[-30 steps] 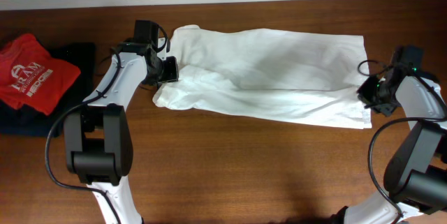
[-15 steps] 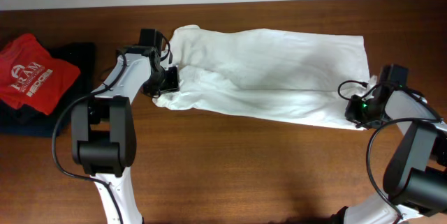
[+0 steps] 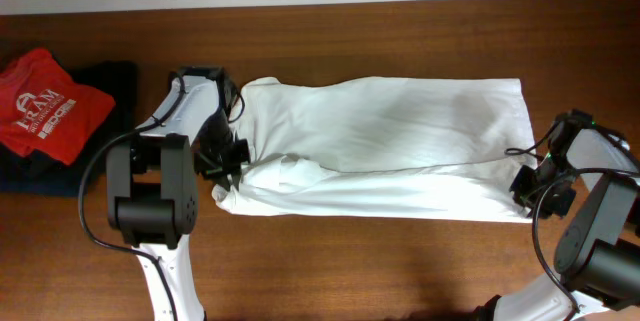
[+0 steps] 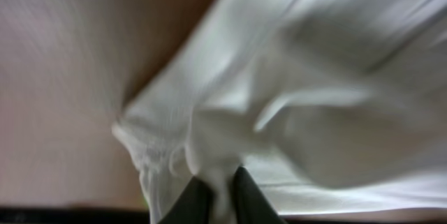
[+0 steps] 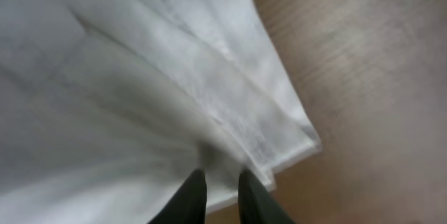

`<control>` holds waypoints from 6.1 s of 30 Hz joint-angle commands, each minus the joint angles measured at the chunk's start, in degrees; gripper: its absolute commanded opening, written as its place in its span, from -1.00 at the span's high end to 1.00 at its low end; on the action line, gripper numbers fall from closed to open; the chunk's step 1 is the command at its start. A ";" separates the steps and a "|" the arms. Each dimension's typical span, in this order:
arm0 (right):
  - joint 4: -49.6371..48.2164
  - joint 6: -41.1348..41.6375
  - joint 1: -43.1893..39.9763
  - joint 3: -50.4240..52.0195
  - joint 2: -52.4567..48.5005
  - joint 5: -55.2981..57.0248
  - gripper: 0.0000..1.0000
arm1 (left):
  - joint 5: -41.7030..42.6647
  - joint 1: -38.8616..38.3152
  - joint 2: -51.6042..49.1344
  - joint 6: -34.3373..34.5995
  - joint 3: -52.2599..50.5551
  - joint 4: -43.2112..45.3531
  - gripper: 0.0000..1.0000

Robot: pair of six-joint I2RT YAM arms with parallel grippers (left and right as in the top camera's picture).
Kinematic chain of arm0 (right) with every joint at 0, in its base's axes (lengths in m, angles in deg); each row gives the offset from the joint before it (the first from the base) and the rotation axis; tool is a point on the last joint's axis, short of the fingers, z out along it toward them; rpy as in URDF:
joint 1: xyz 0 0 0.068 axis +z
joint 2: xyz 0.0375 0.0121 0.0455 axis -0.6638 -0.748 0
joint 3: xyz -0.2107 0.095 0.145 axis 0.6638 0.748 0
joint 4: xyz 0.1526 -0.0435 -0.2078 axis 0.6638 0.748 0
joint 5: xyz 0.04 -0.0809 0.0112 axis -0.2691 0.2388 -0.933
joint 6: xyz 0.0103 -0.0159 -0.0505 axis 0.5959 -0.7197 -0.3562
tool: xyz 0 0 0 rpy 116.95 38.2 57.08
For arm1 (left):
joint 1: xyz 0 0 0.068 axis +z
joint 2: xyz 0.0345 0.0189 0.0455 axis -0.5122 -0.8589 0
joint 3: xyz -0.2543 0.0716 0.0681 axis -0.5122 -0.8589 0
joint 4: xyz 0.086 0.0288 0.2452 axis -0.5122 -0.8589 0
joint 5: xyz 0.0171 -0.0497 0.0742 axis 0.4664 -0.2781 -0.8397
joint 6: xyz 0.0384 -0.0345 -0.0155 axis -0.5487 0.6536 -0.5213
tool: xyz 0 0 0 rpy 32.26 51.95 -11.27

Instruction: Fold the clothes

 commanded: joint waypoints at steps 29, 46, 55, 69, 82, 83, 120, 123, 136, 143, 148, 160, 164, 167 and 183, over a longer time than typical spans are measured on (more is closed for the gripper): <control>7.91 0.44 -0.46 -12.81 -0.13 1.79 0.35 | 10.60 -6.45 4.66 0.50 10.84 11.19 0.99; 7.69 0.44 -0.46 -12.81 -0.13 1.77 0.33 | 6.84 -6.21 4.66 -9.60 11.50 27.06 -0.31; 7.56 0.42 -0.46 -12.81 -0.13 1.75 0.24 | -0.87 -2.54 -0.61 -12.13 13.79 56.28 -0.55; 8.35 0.24 -0.46 -12.81 -0.13 1.31 0.22 | -0.87 -4.70 -10.12 -12.15 13.70 47.21 -0.33; 9.64 -2.23 -0.44 -32.72 -0.20 -5.51 0.22 | 4.13 -4.20 -8.94 -11.65 22.43 45.33 0.99; 7.89 -3.13 -0.46 -32.72 -0.20 -7.21 0.22 | 4.07 -4.20 -8.87 -11.19 23.21 43.76 0.99; 5.09 -6.29 -0.02 -32.50 -0.31 -13.70 0.00 | 6.23 -10.19 -18.36 -13.40 32.22 29.68 0.99; 5.09 -6.29 -0.04 -32.50 -0.31 -12.22 0.00 | 5.05 -9.92 -18.27 -13.11 39.47 29.64 1.00; -4.15 -11.87 3.23 -32.39 -7.13 -12.92 -0.08 | -0.92 -9.94 -18.40 -12.98 45.97 21.86 0.99; -29.62 -11.85 7.85 -32.39 -23.34 -12.68 -0.16 | -0.92 -9.94 -18.40 -12.98 45.97 21.73 0.99; -37.57 -11.82 9.70 -32.39 -27.34 -12.22 -0.01 | -0.90 -10.10 -18.40 -12.96 45.97 21.70 0.99; -7.91 -8.17 8.83 -37.99 -14.08 -4.68 0.92 | -0.90 -9.55 -18.40 -12.96 45.97 15.69 0.99; 11.61 -8.17 7.50 -37.99 -11.08 -4.11 0.92 | -0.87 -8.83 -18.40 -9.53 45.97 7.56 1.00; 21.44 -8.20 2.23 -37.99 -11.08 -2.71 0.92 | -0.70 -8.02 -18.40 -9.33 45.97 1.49 1.00; 30.27 -8.41 1.92 -37.31 -11.43 -3.61 0.82 | 1.18 -8.04 -18.38 -9.35 45.99 -13.07 0.99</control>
